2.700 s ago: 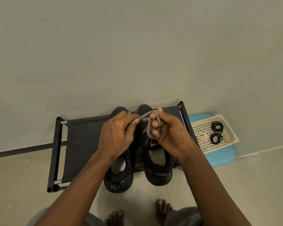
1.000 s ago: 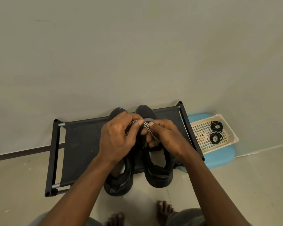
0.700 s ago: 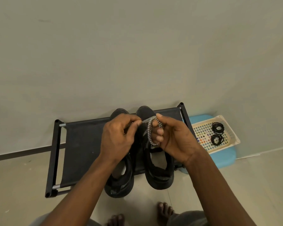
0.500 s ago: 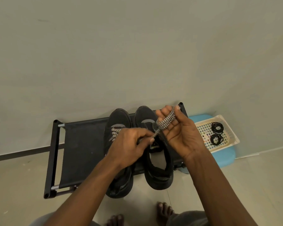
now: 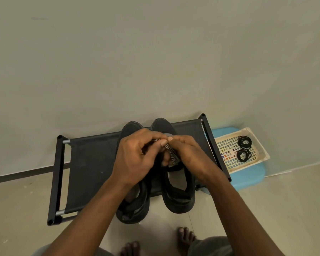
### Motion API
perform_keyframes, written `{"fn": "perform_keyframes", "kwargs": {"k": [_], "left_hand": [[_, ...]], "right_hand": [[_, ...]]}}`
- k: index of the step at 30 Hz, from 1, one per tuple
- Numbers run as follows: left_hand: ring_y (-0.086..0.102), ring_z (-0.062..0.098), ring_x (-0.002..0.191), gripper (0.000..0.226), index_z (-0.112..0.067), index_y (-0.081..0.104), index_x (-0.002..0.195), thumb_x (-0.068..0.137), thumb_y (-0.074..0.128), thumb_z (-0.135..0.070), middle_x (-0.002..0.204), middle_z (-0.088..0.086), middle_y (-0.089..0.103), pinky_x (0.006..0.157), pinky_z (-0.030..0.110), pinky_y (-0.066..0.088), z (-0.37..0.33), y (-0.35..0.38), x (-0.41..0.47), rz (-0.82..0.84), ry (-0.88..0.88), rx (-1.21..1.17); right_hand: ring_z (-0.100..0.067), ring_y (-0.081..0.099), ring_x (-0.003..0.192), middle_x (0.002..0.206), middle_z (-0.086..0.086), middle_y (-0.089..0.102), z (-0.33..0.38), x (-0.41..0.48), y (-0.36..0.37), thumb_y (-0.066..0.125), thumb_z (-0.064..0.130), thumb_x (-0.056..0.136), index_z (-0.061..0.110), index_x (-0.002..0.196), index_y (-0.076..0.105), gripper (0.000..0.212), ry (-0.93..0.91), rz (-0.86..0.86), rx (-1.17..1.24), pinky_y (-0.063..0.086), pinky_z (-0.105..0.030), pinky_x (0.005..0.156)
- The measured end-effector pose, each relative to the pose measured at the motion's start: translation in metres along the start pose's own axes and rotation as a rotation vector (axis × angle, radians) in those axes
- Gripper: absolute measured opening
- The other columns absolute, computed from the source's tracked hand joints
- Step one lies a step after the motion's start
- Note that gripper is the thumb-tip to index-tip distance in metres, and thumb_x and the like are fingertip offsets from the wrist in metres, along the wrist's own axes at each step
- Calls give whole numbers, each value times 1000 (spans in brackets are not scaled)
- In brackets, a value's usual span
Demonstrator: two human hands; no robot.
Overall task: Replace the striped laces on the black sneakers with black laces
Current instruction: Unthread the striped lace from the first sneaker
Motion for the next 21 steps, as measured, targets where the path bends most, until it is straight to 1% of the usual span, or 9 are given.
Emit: {"fn": "perform_keyframes", "kwargs": {"k": [4,6,9,12,15,16,18,19,21], "left_hand": [[72,23,93,12,-17,81,105,95,75,-13,96,-7,75,81,39,59,8,2,2,2,-163,-179],[73,23,98,15,-17,81,106,95,74,-11,99,-6,77,87,39,60,10,5,1,26,-245,-274],[73,19,106,17,-12,79,110,96,69,-7,107,-2,79,90,35,59,8,11,-1,37,-352,-441],[73,21,111,24,-7,75,120,99,65,-11,114,3,78,94,37,59,5,17,-3,78,-390,-544],[74,21,112,28,-3,73,124,96,68,-7,116,4,78,99,36,59,0,22,-5,85,-366,-568],[75,21,110,28,-4,73,123,96,69,-4,115,3,79,97,36,59,-1,23,-6,68,-363,-557],[77,21,103,25,-5,75,120,95,70,-3,110,2,80,94,38,61,0,26,-9,21,-363,-514],[77,21,101,24,-6,76,118,95,71,-3,108,1,80,93,40,62,0,27,-9,1,-362,-492],[77,20,102,22,-7,77,116,95,72,-5,107,0,80,92,42,61,2,26,-9,-32,-360,-455]], "right_hand": [[-17,42,51,56,-4,40,2,-2,6,39,25,108,8,72,57,44,85,13,47,40,-32,55],[-16,34,48,53,-1,33,3,-2,6,39,29,107,14,65,47,45,113,-4,119,35,-31,53],[-14,27,44,50,2,28,4,-1,7,44,36,106,17,61,42,49,94,-42,284,31,-27,47],[-14,27,43,48,2,29,3,1,7,48,35,107,18,58,40,53,47,-122,301,29,-27,45],[-14,32,44,47,3,34,1,2,7,49,33,108,21,53,48,55,18,-182,288,32,-28,47],[-14,34,44,47,2,37,1,1,8,50,33,107,19,55,54,54,13,-205,284,35,-28,47],[-14,41,43,48,0,42,0,1,11,54,33,106,5,69,65,47,6,-261,287,39,-26,46],[-16,44,43,48,-3,44,-1,1,11,56,33,105,0,74,66,46,1,-289,291,41,-25,45],[-19,52,46,52,-9,51,-4,2,11,61,35,102,-1,76,65,45,-16,-328,292,46,-26,47]]}}
Point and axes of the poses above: each hand's wrist, its own x-axis towards the middle knuckle, its own y-axis out of the palm, z = x × y, the point moved 2 cm from there along x, towards the middle knuckle
